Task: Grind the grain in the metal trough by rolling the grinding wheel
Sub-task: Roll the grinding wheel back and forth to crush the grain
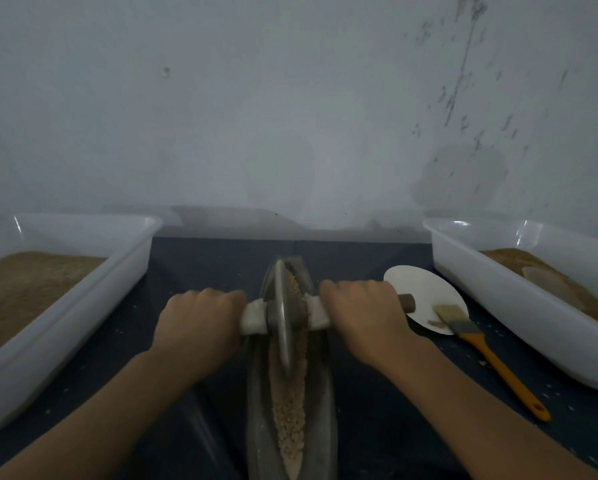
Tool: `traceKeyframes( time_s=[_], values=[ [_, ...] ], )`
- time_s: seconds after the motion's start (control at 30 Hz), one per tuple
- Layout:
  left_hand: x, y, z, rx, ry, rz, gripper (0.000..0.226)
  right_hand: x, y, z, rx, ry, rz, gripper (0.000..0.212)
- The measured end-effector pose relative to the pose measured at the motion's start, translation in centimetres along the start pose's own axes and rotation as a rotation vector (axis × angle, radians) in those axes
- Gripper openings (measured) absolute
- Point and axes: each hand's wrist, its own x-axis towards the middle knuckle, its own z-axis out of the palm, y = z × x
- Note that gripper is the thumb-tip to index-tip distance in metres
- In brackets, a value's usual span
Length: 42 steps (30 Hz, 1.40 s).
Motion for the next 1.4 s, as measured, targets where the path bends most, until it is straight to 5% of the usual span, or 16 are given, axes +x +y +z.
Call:
traceKeyframes(
  time_s=[0.3, 0.5, 0.8, 0.97, 1.4],
  values=[
    [-5.6, 0.3, -3.8, 0.003, 0.044, 0.125, 0.059, -5.6, -1.3, -2.5, 0.015, 0.157, -0.059, 0.045],
    [-0.4, 0.5, 0.2, 0.055, 0.116, 0.063, 0.041, -0.2, 0.2, 0.9, -0.024, 0.017, 0.019, 0.03],
    [-0.5, 0.5, -0.2, 0.009, 0.133, 0.046, 0.029, -0.9, 0.0, 0.3, -0.021, 0.04, -0.004, 0.027],
    [-4.4, 1.0, -3.7, 0.084, 0.127, 0.186, 0.057, -6.2, -1.0, -1.4, 0.025, 0.162, -0.015, 0.054],
    [3.0, -0.2, 0.8, 0.103, 0.117, 0.027, 0.029, 1.9, 1.8, 3.7, -0.1, 0.153, 0.038, 0.05]
  ],
)
